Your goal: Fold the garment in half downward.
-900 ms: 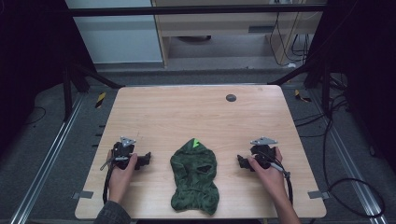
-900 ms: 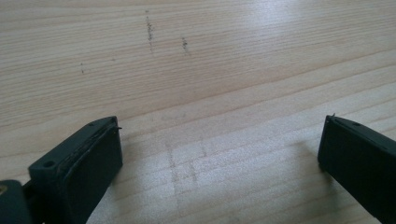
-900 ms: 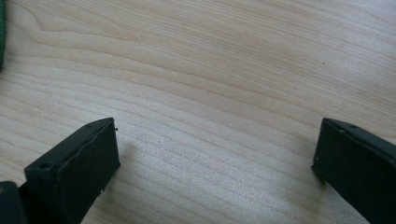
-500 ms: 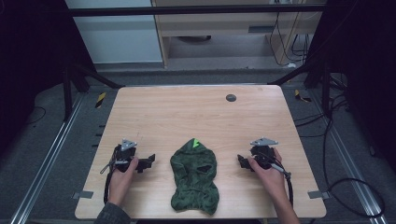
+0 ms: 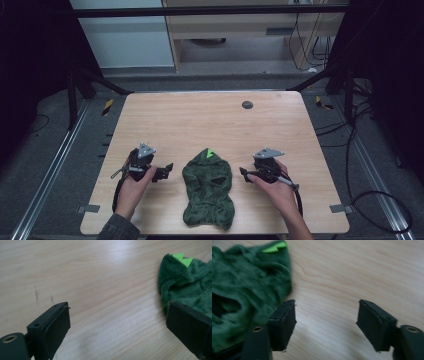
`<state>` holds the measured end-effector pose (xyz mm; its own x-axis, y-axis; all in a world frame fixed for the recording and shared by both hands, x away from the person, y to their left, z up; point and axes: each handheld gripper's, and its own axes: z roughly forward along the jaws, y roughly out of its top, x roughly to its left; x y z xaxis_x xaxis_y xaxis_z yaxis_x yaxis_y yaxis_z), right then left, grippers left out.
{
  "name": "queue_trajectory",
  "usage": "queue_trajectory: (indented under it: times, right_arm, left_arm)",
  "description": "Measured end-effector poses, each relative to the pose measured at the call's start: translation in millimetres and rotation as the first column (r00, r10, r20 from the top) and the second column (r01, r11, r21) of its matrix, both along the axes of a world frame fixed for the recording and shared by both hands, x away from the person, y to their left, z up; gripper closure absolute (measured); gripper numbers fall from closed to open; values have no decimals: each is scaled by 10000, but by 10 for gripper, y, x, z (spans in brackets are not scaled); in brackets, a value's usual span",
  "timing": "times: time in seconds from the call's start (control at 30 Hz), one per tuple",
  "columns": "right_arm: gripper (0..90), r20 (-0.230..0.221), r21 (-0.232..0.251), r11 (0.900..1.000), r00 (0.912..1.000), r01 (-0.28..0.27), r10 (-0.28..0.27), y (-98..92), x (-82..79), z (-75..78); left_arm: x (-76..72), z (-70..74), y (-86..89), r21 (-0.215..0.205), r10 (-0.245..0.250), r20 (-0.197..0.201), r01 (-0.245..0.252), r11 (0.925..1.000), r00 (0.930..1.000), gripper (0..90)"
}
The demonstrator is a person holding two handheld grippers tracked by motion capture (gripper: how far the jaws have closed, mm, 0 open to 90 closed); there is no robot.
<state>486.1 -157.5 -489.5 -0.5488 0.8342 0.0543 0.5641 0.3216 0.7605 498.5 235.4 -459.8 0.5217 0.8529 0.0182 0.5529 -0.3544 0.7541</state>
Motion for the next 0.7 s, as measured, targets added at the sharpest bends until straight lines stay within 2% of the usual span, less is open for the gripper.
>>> queue_trajectory:
  times: [0.13,0.2,0.23,0.27,0.3,0.33,0.37,0.4,0.47,0.57,0.7]
  right_arm:
    - [418,-59,262,9988,9991,-418,420,113,38,86]
    - [451,-74,63,9976,9976,-691,691,178,76,98]
    - [500,-108,23,9960,9960,-888,888,238,119,122]
    - [512,-130,-28,9950,9949,-997,996,262,148,143]
    - [512,-130,-28,9950,9949,-997,996,262,148,143]
    - [568,-153,-57,9933,9932,-1153,1152,300,204,199]
    - [568,-153,-57,9933,9932,-1153,1152,300,204,199]
    - [614,-165,-111,9903,9902,-1386,1384,332,253,255]
    - [643,-243,-184,9879,9878,-1543,1538,367,288,278]
    - [642,-405,-301,9837,9835,-1775,1763,427,322,252]
    - [586,-556,-489,9785,9787,-2006,1978,502,327,208]
  left_arm:
    - [144,128,-95,-159,-731,-88,730,9972,9973,50]
    - [215,144,-154,-1,-1122,-218,1122,9937,9934,74]
    - [248,143,-181,27,-1236,-242,1237,9923,9920,103]
    - [293,138,-245,151,-1483,-413,1490,9887,9881,115]
    - [293,138,-245,151,-1483,-413,1490,9887,9881,123]
    - [299,138,-275,173,-1558,-415,1566,9875,9869,141]
    - [300,142,-302,198,-1668,-415,1677,9856,9851,141]
    - [298,150,-342,217,-1867,-465,1879,9820,9813,173]
    - [285,147,-377,287,-1964,-552,1981,9798,9790,200]
    - [269,134,-407,286,-1985,-605,2005,9793,9782,230]
    - [239,61,-456,391,-2086,-848,2125,9764,9743,232]
